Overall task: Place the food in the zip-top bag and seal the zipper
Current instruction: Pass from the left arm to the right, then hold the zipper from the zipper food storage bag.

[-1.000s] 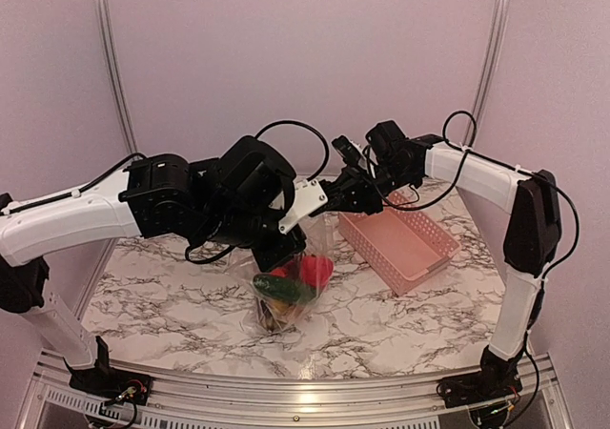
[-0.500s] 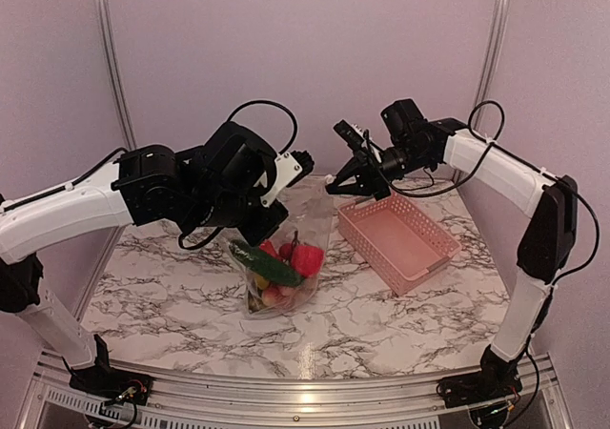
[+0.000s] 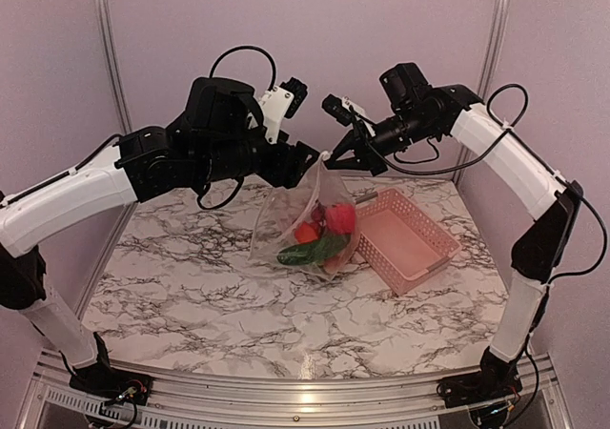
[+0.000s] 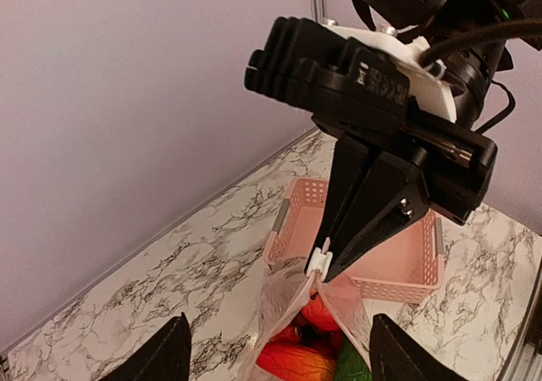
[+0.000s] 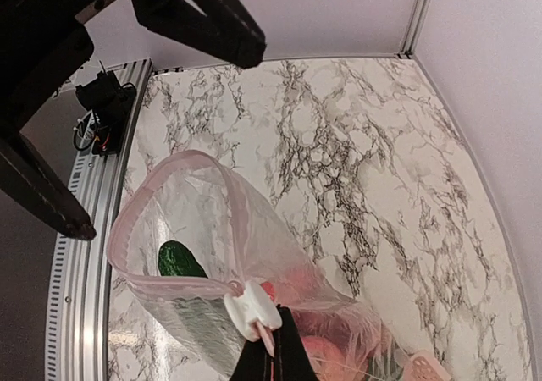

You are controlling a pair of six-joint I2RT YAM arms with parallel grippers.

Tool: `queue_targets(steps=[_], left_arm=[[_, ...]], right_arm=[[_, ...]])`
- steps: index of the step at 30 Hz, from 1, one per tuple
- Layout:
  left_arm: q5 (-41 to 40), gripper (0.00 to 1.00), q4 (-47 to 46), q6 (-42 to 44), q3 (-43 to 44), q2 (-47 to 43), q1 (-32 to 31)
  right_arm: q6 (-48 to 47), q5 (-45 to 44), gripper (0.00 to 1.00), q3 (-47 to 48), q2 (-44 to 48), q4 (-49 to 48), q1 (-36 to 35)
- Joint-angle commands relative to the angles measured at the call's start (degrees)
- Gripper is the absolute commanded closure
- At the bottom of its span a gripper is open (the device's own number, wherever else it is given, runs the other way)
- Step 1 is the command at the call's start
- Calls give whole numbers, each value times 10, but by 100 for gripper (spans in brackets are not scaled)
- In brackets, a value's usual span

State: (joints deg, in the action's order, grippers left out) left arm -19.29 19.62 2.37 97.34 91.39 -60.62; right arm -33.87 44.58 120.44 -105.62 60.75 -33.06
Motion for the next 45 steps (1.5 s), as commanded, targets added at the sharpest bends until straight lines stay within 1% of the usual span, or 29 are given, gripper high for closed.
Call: queue_targets(steps=[1, 6, 9, 10, 14, 18, 23, 27, 28, 31, 32, 37, 41, 45], left_arm=[[69, 28, -60, -20, 7, 10, 31], [167, 28, -67, -7, 18, 29, 47], [203, 31, -61, 5, 45, 52, 48], [211, 33, -58, 8, 53, 60, 47], [209, 47, -37, 23, 86, 93, 49], [215, 55, -35, 20, 86, 102, 57], [227, 60, -46, 18, 71, 99, 69], [244, 71, -42, 20, 71, 104, 73], [247, 71, -41, 21, 70, 105, 74], [250, 63, -39, 23, 68, 108, 75], [249, 63, -38, 23, 67, 109, 75], [249, 63, -36, 28, 63, 112, 77], [250, 67, -39, 28, 57, 113, 80], [252, 68, -41, 31, 50, 113, 82]], right_arm=[[10, -39, 100, 4, 6, 30, -9], [31, -65, 100, -11, 26, 18, -10], [41, -70, 100, -17, 31, 14, -11], [42, -70, 100, -18, 31, 14, -11], [41, -66, 100, -19, 33, 16, -11], [39, -62, 100, -19, 37, 17, -11], [39, -56, 100, -20, 38, 19, -11], [42, -54, 100, -19, 37, 19, -11], [42, -54, 100, -19, 36, 19, -10], [43, -55, 100, -19, 36, 18, -11], [43, -54, 100, -20, 37, 19, -11], [45, -48, 100, -19, 36, 18, -11], [47, -45, 100, -19, 36, 17, -10], [49, -44, 100, -18, 36, 17, -11]])
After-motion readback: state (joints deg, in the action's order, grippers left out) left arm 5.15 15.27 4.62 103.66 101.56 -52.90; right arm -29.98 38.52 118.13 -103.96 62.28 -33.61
